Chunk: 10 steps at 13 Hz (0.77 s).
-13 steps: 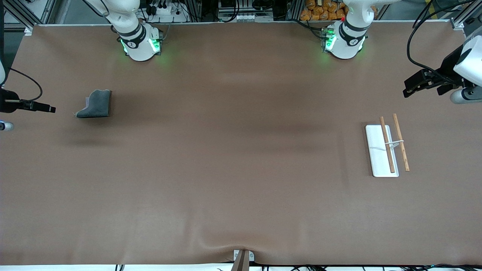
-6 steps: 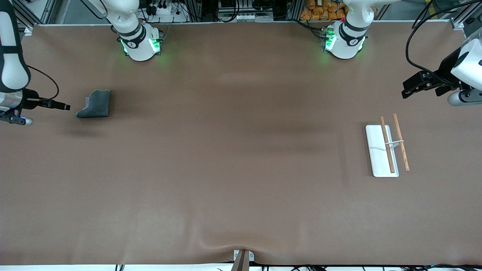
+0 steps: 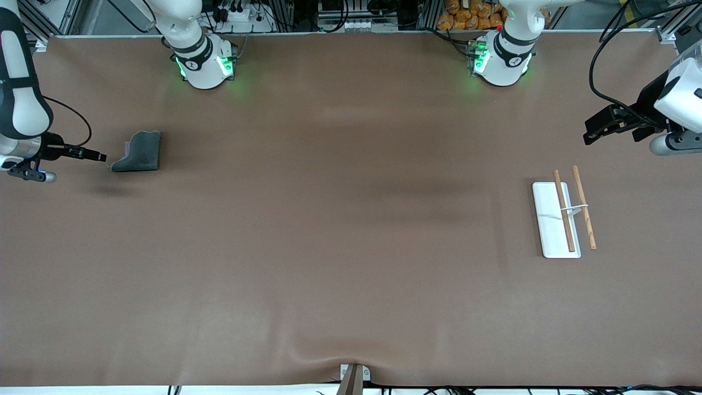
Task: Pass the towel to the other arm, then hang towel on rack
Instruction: 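Lower the right gripper onto the towel corner and close it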
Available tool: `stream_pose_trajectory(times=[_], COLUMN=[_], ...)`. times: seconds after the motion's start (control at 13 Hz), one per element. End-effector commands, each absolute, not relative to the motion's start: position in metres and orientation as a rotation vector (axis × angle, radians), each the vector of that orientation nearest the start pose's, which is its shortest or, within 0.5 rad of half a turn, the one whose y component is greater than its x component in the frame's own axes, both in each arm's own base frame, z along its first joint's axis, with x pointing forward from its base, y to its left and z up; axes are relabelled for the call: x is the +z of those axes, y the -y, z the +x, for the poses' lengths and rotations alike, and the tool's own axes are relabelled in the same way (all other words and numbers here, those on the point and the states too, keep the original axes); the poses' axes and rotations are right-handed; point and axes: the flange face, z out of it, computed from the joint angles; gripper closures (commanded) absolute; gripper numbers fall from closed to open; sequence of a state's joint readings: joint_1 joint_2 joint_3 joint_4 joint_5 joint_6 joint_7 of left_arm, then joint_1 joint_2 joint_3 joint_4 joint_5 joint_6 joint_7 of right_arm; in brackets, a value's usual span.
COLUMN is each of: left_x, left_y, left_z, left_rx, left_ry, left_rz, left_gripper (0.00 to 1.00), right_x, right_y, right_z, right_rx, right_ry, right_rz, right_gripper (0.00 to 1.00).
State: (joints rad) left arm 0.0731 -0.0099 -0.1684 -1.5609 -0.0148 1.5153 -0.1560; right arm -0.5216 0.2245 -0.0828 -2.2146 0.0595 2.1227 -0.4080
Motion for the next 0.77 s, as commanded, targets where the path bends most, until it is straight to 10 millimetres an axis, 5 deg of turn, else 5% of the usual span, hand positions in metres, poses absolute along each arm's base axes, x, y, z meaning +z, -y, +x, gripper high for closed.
stream_pose_trajectory(times=[0.0, 0.23, 0.69], left_x=[0.630, 0.630, 0.627], left_y=[0.060, 0.061, 0.061], left_z=[0.543, 0.543, 0.543], left_rx=[0.040, 0.040, 0.047], left_ry=[0.070, 0.067, 0.070], left_rz=[-3.143, -3.143, -3.142], left_gripper=[0.00, 0.00, 0.00], right_x=[0.227, 0.202, 0.187], right_y=[0.295, 0.294, 0.291], right_z=[0.420, 0.419, 0.415], right_rx=[0.372, 0.368, 0.375], right_ry=[-0.339, -0.336, -0.357], right_rz=[-2.884, -2.860, -2.819], right_gripper=[0.29, 0.32, 0.50])
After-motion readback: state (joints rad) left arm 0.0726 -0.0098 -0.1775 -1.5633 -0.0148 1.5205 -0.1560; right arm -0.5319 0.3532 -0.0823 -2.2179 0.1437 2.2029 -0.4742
